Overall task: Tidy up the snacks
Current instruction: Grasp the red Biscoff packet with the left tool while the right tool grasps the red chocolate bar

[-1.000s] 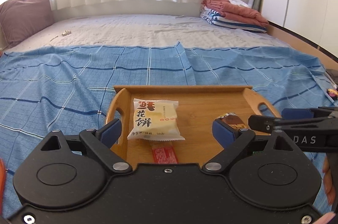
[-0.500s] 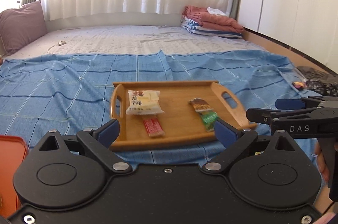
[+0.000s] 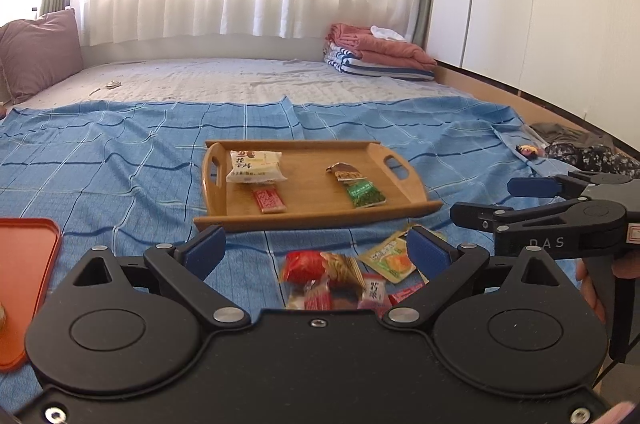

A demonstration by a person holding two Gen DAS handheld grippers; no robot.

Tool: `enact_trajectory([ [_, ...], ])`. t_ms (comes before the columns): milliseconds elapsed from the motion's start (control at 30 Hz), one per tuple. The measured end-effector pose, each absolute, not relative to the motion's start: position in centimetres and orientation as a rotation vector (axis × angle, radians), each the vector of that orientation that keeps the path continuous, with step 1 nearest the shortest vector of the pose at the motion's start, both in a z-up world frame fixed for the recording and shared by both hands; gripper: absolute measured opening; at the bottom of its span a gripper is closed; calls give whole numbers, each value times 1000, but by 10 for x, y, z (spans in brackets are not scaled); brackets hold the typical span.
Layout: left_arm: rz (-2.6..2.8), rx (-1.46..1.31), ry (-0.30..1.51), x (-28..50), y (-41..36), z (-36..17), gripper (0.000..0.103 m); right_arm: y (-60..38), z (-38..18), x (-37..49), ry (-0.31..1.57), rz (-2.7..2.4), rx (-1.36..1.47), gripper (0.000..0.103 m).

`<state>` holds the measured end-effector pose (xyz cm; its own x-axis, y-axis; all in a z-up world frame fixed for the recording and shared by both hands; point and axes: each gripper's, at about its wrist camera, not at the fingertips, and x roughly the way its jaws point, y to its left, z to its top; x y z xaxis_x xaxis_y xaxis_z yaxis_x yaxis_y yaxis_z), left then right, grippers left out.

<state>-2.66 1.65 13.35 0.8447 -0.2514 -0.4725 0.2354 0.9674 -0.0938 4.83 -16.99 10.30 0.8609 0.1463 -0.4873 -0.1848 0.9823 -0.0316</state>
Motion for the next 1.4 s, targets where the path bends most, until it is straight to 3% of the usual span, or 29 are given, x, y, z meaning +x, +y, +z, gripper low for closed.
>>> enact_trajectory([
  [433, -218, -42, 579, -38, 20, 71, 97, -176, 31, 43, 605, 119, -135, 97],
  [567, -210, -51, 609, -30, 20, 54, 89, -175, 14, 40, 617, 130, -129, 97],
  [633, -206, -54, 629, -26, 18, 46, 78, -172, 8, 36, 606, 141, -127, 97],
  [667, -207, -54, 644, -24, 17, 42, 63, -170, 6, 33, 592, 140, -129, 97],
  [700, -214, -54, 666, -21, 15, 39, 41, -167, 4, 31, 571, 138, -133, 97],
  [767, -236, -71, 708, -15, 14, 33, 18, -162, 1, 29, 550, 138, -143, 94],
  [967, -246, -105, 721, -3, 7, 26, 19, -155, -7, 36, 580, 166, -87, 83],
  [1100, -256, -187, 749, 10, 10, 22, 19, -157, -15, 43, 617, 157, -24, 83],
  [1233, -271, -233, 752, 19, 11, 19, 20, -160, -22, 49, 623, 135, 12, 89],
  [1400, -255, -235, 735, 28, 10, 17, 33, -162, -26, 57, 621, 122, 26, 94],
])
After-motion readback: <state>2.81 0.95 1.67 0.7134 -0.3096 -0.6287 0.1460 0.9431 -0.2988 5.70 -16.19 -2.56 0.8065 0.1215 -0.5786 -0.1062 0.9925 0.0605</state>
